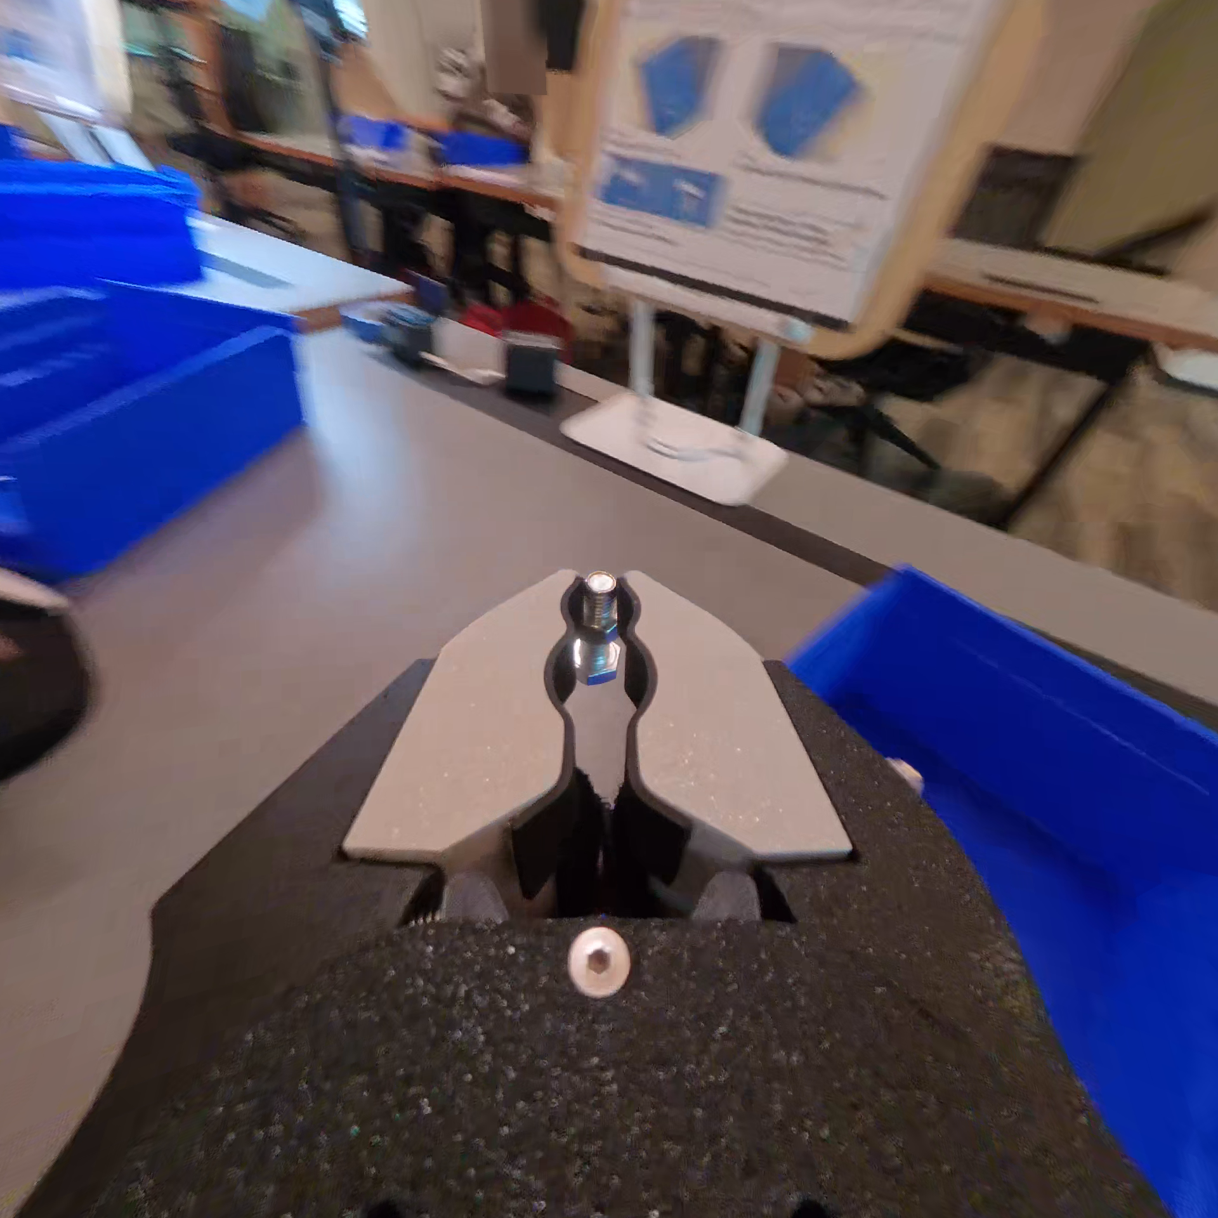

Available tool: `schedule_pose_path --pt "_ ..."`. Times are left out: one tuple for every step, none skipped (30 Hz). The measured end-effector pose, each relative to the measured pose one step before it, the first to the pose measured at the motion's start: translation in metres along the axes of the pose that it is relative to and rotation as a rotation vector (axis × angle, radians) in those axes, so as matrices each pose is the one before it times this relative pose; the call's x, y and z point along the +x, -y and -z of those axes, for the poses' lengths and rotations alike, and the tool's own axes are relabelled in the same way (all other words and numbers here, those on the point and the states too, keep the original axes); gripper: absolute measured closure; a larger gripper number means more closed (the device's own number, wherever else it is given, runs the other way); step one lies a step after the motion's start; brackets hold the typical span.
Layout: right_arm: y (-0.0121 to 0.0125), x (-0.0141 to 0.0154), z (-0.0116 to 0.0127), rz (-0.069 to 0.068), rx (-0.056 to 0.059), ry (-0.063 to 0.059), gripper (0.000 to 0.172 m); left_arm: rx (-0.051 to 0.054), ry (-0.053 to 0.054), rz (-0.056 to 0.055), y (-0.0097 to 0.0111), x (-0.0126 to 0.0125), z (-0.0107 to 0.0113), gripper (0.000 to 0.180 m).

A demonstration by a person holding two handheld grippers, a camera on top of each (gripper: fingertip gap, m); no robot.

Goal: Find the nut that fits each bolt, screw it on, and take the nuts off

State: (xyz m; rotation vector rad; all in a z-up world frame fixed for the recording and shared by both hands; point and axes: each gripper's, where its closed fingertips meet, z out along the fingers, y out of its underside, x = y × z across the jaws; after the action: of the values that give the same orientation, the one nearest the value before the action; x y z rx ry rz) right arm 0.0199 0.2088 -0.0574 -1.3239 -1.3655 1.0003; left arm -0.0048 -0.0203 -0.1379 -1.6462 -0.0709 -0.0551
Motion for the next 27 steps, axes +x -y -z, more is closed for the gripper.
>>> schedule_pose_path --pt "-0.00921 0.02532 -0.00038 -0.0194 -0.0388 -0.0614 0.162 0.0007 -0.0011 0.0019 0.00001 -0.00004 -0.00006 0.133" --pt "-0.00991 0.02253 -0.00327 -0.0148 -0.0373 -0.0529 0.162 0.0020 0.0011 0.0022 0.00027 -0.00039 0.00015 0.133" --pt "-0.01001 0.01885 -0.00544 -0.0107 -0.0329 -0.0412 0.162 0.0023 0.0015 0.0025 0.00030 -0.00041 0.00023 0.133" --pt "-0.00991 0.01603 -0.00715 -0.0135 -0.0290 -0.0345 0.162 0.0015 0.0001 0.0028 0.00022 -0.00032 0.00009 0.133" --pt "-0.01071 0.01402 -0.00815 -0.0140 -0.0365 -0.0321 0.162 0.0012 -0.0012 0.0027 0.00018 -0.00005 0.00011 0.133" --pt "-0.01114 0.01257 -0.00874 -0.0096 -0.0425 -0.0305 0.162 0.0016 -0.0010 0.0028 0.00014 -0.00017 0.00008 0.133" --pt "-0.01041 0.01142 -0.00898 -0.0099 -0.0408 -0.0314 0.162 0.0020 -0.0009 0.0031 0.00028 -0.00017 0.00026 0.133" --pt "-0.00933 0.00989 -0.00892 -0.0100 -0.0344 -0.0265 0.162 0.0022 -0.0005 0.0029 0.00022 -0.00024 0.00013 0.133" --pt "-0.00855 0.00855 -0.00840 -0.0158 -0.0320 -0.0207 0.162 0.0022 0.0006 0.0024 0.00030 -0.00031 0.00024 0.134" --pt "-0.00824 0.00773 -0.00768 -0.0216 -0.0323 -0.0174 0.162 0.0021 0.0011 0.0018 0.00028 -0.00032 0.00025 0.134" --pt "-0.00717 0.00649 -0.00672 -0.0221 -0.0272 -0.0136 0.162 0.0018 0.0005 0.0012 0.00024 -0.00018 0.00017 0.134" --pt "-0.00599 0.00562 -0.00593 -0.0193 -0.0209 -0.0127 0.162 0.0013 -0.0007 0.0008 0.00018 -0.00005 0.00010 0.134" --pt "-0.00522 0.00502 -0.00504 -0.0148 -0.0174 -0.0144 0.162 0.0003 -0.0003 0.0011 -0.00005 0.00000 -0.00003 0.134" --pt "-0.00455 0.00413 -0.00409 -0.0105 -0.0167 -0.0136 0.162 -0.0006 0.0005 0.0017 -0.00004 -0.00025 -0.00006 0.134" --pt "-0.00343 0.00297 -0.00315 -0.0068 -0.0143 -0.0106 0.162 -0.0021 -0.0003 0.0016 -0.00032 -0.00015 -0.00016 0.134" --pt "-0.00115 0.00190 -0.00199 -0.0051 -0.0036 -0.0067 0.162 -0.0026 -0.0013 0.0006 -0.00029 0.00012 -0.00032 0.134" --pt "0.00008 0.00136 -0.00120 -0.0021 0.0015 -0.0057 0.162 -0.0016 0.0002 -0.0001 -0.00029 -0.00004 -0.00009 0.134" --pt "-0.00044 0.00129 -0.00081 0.0008 -0.0036 -0.0074 0.162 -0.0001 0.0013 -0.0001 -0.00001 -0.00017 0.00001 0.134" --pt "-0.00080 0.00074 -0.00068 0.0041 -0.0076 -0.0061 0.162 0.0013 0.0016 0.0000 0.00016 -0.00021 0.00011 0.134" --pt "-0.00001 -0.00023 -0.00063 0.0067 -0.0008 -0.0019 0.162 0.0021 0.0013 0.0001 0.00024 -0.00006 0.00025 0.134" --pt "0.00011 -0.00046 -0.00049 0.0065 0.0019 -0.0012 0.162 0.0019 0.0006 0.0003 0.00024 -0.00016 0.00016 0.134" --pt "-0.00021 -0.00033 -0.00044 0.0042 0.0001 -0.0017 0.162 0.0014 0.0000 0.0001 0.00017 0.00000 0.00020 0.134" --pt "-0.00083 -0.00035 -0.00031 0.0022 -0.0046 0.0009 0.162 0.0012 0.0003 -0.0003 0.00014 0.00004 0.00011 0.134" --pt "-0.00088 -0.00041 -0.00012 -0.0015 -0.0060 0.0040 0.162 0.0007 0.0005 -0.0007 0.00018 0.00000 0.00006 0.134" --pt "0.00085 0.00037 0.00098 -0.0064 0.0053 -0.0004 0.161 0.0009 0.0000 -0.0017 0.00007 0.00018 0.00014 0.134" --pt "0.00324 0.00101 0.00306 -0.0106 0.0194 -0.0038 0.160 0.0015 0.0005 -0.0022 0.00023 0.00018 0.00021 0.134" --pt "0.00540 0.00051 0.00503 -0.0146 0.0290 -0.0012 0.158 0.0024 0.0012 -0.0018 0.00025 0.00001 0.00024 0.134"
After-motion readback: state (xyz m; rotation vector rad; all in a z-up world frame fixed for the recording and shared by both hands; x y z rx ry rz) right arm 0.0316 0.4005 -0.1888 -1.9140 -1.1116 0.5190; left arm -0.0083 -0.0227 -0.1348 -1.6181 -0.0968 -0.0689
